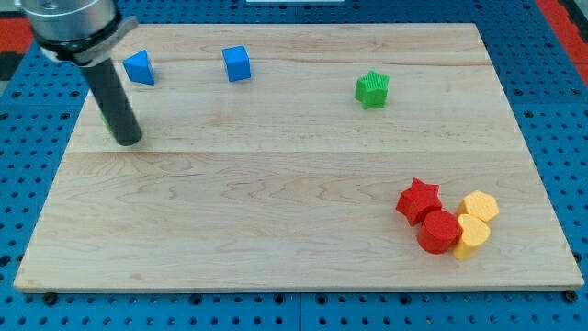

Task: Move the green star right to the green circle

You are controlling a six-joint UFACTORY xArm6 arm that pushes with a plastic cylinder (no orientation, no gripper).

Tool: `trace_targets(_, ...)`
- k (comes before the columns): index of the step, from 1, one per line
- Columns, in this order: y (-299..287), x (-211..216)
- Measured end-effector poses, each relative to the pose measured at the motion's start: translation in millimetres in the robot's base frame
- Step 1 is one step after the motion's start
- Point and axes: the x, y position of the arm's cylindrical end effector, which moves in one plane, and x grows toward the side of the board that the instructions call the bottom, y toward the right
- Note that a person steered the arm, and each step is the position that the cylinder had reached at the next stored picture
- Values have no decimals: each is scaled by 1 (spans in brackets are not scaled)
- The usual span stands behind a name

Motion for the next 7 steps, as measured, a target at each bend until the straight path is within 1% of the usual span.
trace_targets(1,25,4)
trace_targets(2,128,8)
trace_targets(3,249,8)
trace_targets(4,365,-3)
trace_targets(5,415,-39)
trace_targets(6,395,-89)
trace_targets(7,304,-102)
